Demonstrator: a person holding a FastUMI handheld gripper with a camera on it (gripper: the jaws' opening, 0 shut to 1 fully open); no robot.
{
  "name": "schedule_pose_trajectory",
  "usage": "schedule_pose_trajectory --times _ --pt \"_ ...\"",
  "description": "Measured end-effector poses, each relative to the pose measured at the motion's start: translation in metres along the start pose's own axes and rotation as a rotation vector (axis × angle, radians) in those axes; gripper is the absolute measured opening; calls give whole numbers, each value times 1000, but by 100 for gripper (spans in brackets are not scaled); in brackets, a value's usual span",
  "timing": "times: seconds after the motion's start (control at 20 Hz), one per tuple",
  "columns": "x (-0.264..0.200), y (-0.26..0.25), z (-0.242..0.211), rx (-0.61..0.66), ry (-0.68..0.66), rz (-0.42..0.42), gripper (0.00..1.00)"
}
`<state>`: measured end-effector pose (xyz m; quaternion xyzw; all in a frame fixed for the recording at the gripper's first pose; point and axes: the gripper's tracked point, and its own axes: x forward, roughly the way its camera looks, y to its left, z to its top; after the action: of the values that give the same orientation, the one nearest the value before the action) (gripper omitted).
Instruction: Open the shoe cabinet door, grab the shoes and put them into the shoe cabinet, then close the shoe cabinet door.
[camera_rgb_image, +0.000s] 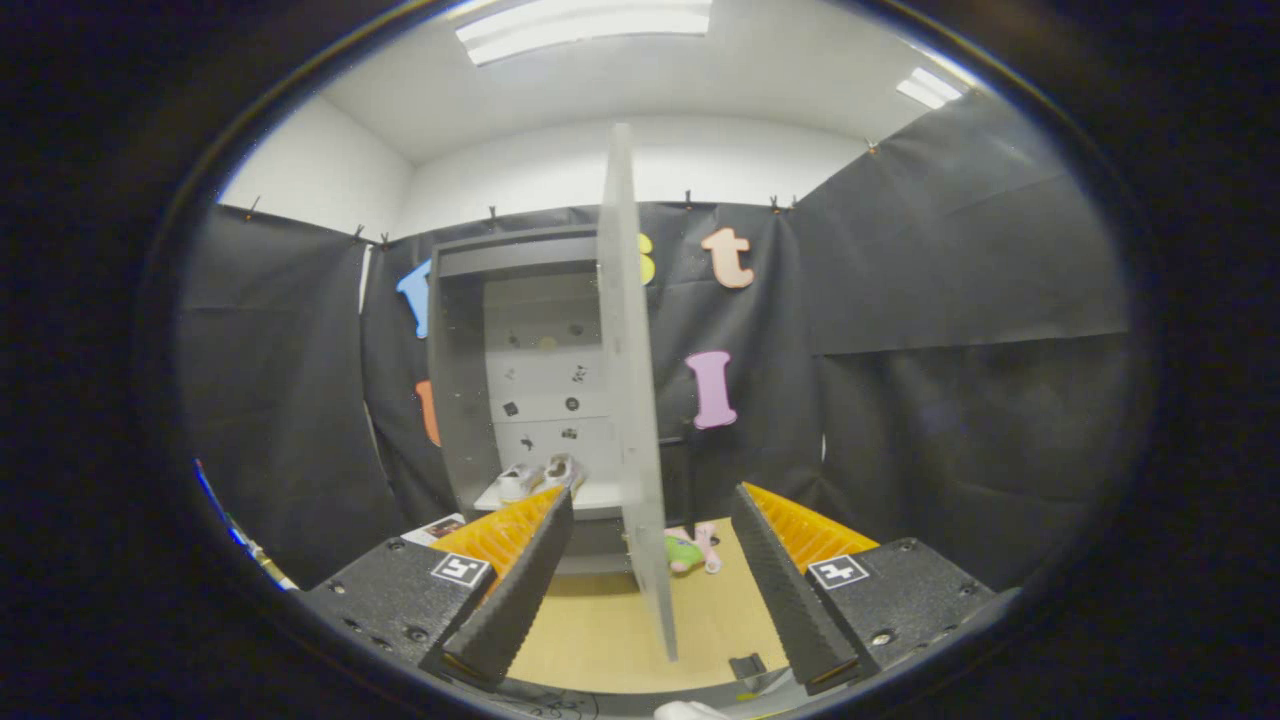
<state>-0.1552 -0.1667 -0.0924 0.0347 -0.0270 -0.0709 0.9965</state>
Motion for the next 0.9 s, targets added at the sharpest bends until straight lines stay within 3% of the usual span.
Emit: schedule_pose_trajectory --times 0.15,0.3,0.4,0.6,0.9 --pt "32 -48 -3 -12 17 -42 99" --pt "74 -57 -7 -3 38 38 100" --pt "105 -72 -18 -15 70 40 99" --pt "140 -59 -32 -1 131 101 99" --pt "145 -39 -33 -82 130 148 97"
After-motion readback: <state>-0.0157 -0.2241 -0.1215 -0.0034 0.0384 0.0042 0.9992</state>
